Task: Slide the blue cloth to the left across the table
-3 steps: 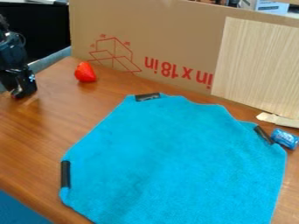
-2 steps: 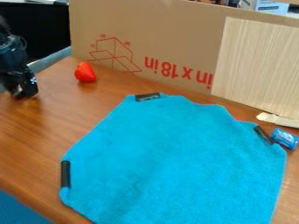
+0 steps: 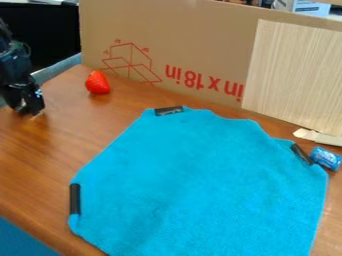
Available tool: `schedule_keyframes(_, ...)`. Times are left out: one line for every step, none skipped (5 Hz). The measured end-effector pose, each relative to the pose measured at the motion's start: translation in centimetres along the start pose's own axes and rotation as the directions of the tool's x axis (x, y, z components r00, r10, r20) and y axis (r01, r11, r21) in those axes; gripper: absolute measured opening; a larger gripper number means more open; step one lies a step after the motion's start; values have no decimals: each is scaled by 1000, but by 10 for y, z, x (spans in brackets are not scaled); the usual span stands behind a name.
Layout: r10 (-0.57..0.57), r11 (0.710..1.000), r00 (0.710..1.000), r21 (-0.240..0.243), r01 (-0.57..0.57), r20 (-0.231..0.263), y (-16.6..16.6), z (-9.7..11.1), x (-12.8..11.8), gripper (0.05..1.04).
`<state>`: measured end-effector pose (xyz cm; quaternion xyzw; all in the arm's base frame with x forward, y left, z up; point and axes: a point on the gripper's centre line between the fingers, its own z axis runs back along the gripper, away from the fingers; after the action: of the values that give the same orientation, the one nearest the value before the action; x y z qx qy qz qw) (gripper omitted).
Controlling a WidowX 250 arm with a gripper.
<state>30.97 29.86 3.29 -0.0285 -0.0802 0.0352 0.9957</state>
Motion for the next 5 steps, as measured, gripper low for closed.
schedule_keyframes(9, 1000, 1000, 14, -9, -4, -5, 8, -6, 999)
schedule_keyframes(-4, 1000, 1000, 13, 4, 20, -15, 24, -9, 999)
schedule_keyframes(-48, 998, 999, 52, 47, 11, -33, 38, -24, 999)
schedule_keyframes(-109, 993, 992, 38, 112, -67, -69, 37, -39, 999)
schedule_keyframes(-179, 983, 978, 14, 182, -109, -107, 28, -58, 999)
